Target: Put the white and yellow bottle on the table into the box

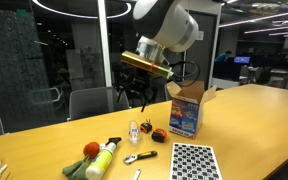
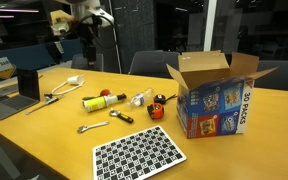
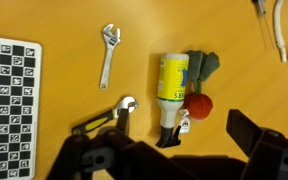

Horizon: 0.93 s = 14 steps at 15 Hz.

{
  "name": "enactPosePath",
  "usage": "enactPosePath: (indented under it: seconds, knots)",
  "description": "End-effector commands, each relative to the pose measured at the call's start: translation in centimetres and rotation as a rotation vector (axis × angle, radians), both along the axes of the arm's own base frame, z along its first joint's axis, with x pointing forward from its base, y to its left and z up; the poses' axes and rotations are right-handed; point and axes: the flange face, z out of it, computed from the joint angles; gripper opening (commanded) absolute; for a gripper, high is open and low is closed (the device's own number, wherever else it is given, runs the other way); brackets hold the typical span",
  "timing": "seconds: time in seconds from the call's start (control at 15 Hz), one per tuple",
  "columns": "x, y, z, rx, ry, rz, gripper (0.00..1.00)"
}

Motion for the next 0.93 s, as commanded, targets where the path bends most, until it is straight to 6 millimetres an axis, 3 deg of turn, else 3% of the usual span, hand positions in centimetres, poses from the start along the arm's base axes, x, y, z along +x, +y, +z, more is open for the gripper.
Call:
enactPosePath:
  seconds: [0.0,0.47,0.87]
  knots:
    - [3.6,3.4,-3.4,0.069,0.031,-0.078,1.0]
    - [5.2,10.0,-11.6,0.063,0.147,-0.078,1.0]
    - [5.9,14.7,-16.7,0.025,0.211,-0.074,1.0]
